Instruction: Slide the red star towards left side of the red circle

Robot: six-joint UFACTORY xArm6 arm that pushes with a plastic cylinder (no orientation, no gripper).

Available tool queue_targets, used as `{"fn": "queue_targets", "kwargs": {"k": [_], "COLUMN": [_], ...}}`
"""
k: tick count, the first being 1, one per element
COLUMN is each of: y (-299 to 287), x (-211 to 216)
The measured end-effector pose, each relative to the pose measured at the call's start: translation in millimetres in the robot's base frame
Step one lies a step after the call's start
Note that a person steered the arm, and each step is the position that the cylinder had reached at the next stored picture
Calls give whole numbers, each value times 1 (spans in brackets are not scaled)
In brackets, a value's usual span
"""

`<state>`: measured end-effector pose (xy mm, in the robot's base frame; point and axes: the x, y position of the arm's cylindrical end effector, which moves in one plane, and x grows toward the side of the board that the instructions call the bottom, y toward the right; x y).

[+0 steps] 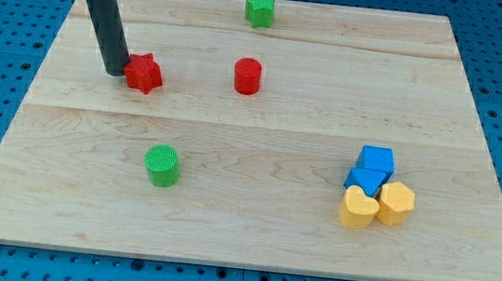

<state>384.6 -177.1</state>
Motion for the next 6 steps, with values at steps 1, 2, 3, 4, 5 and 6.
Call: {"fn": "queue_targets", "kwargs": {"k": [1,2,3,4,5,6], "y": [32,47,54,75,109,119], "x": [14,13,2,-8,-13,-13]}}
